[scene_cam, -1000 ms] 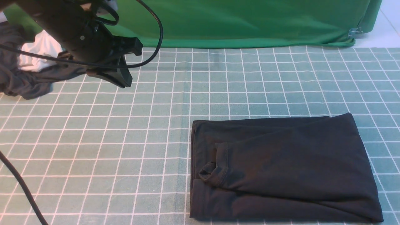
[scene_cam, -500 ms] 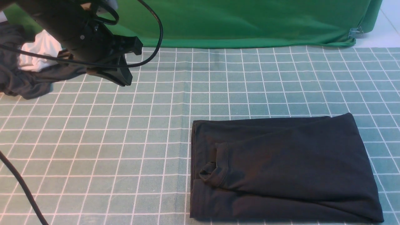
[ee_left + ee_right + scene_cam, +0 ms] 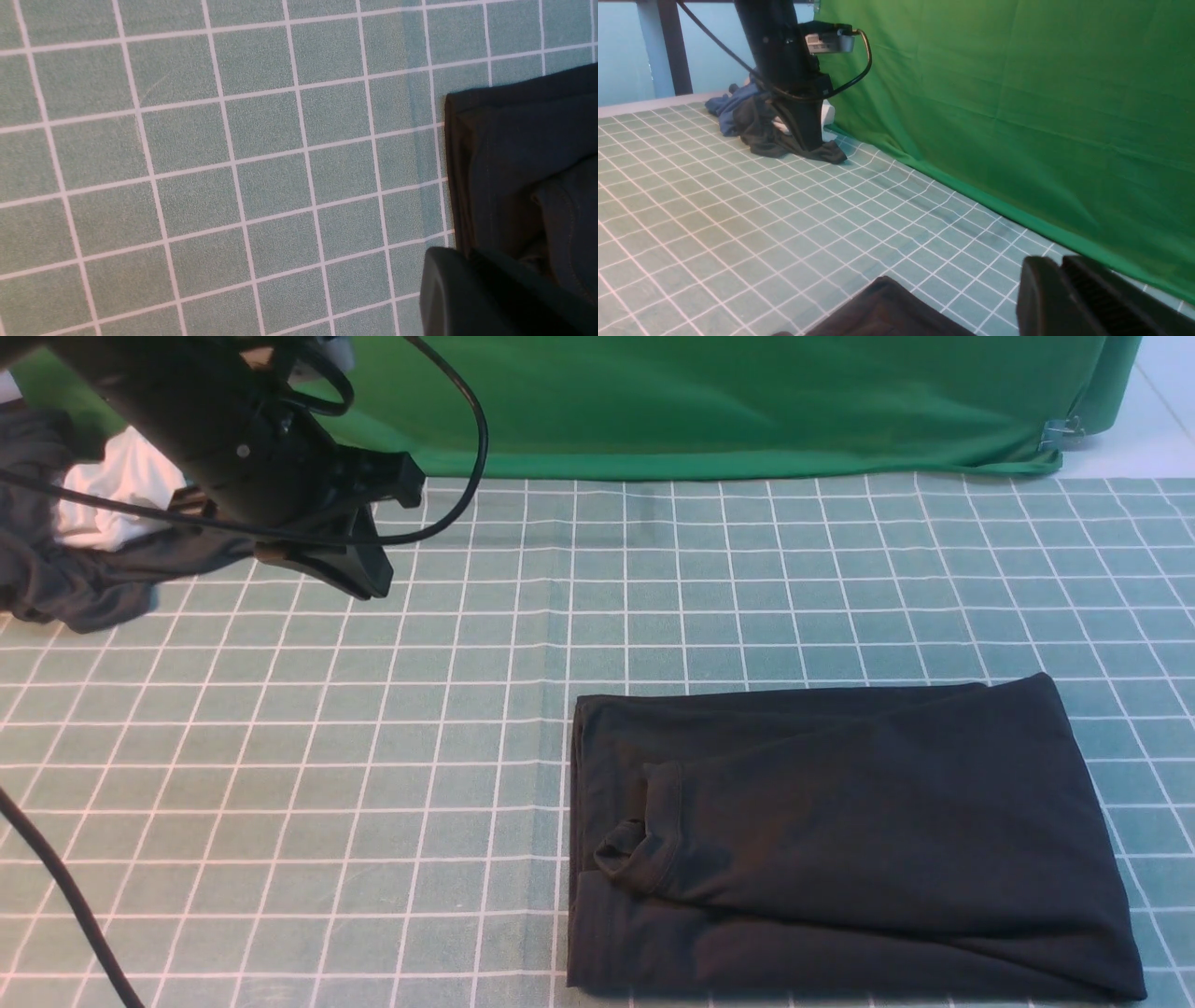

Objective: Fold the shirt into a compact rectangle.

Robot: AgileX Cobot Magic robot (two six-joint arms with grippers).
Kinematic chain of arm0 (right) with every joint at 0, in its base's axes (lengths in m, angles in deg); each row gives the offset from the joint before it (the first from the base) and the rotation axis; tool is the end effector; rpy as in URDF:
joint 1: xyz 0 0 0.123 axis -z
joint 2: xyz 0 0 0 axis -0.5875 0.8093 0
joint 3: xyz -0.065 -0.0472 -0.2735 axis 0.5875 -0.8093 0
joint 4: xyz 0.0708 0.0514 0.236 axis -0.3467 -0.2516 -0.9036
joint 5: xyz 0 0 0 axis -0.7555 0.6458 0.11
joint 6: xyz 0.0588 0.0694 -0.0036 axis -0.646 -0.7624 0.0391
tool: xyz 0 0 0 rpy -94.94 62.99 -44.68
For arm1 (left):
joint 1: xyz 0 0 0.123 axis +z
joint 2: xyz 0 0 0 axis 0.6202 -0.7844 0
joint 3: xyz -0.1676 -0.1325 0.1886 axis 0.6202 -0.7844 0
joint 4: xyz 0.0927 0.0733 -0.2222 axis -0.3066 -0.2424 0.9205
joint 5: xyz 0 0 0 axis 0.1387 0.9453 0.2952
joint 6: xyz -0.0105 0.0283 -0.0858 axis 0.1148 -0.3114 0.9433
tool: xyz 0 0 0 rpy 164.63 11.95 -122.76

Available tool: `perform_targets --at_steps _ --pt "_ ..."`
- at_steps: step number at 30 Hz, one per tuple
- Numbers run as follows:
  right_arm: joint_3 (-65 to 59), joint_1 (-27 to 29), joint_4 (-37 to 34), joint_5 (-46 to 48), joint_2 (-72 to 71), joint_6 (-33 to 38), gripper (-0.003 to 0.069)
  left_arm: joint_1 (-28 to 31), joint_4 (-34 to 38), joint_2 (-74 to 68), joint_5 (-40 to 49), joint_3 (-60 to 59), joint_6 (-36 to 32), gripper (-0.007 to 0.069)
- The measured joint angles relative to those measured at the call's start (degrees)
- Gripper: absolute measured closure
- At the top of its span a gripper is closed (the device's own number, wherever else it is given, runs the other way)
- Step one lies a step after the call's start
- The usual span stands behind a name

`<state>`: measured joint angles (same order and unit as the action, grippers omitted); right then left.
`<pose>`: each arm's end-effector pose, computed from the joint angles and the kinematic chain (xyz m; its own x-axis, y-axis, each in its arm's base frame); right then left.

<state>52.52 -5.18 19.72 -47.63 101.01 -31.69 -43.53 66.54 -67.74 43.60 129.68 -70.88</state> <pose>0.0562 0.0456 0.3389 0.0180 -0.1254 -0.9919 -0.6378 0.7626 -0.1080 0.3678 -0.0590 0.3087 -0.9537 0.0599 -0.2948 0.1446 0.9506 -0.2746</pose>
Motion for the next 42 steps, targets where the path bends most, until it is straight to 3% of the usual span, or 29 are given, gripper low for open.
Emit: perform_targets --at_steps 11,17,21,26,31,35,42 --pt "-0.9 0.0 -0.11 -0.4 0.0 -0.05 0.0581 0.0 -0.1 0.0 -2.1 0.0 0.0 0.0612" --pt "-7.96 0.61 -0.38 -3.86 -2.1 -0.05 0.057 0.0 -0.1 0.0 -3.51 0.0 0.0 0.0612" --pt "-14.98 7.79 -0.38 -5.71 -7.34 -0.05 0.0564 0.0 -0.1 0.0 -3.83 0.0 0.0 0.0612" --pt "-24.79 22.9 -0.38 -6.75 -15.67 -0.05 0.055 0.0 0.06 0.0 -3.83 0.0 0.0 0.0612" --pt "-30.53 33.39 -0.38 -6.59 -19.33 -0.05 0.0537 0.0 0.06 0.0 -3.83 0.0 -0.06 0.0612" --pt "-31.04 36.68 -0.38 -6.43 -19.51 -0.05 0.0526 0.0 0.06 0.0 -2.75 0.0 -1.34 0.0612" --pt "-31.04 37.08 -0.38 -6.43 -19.51 -0.05 0.0512 0.0 0.06 0.34 1.07 0.0 -2.78 0.0612"
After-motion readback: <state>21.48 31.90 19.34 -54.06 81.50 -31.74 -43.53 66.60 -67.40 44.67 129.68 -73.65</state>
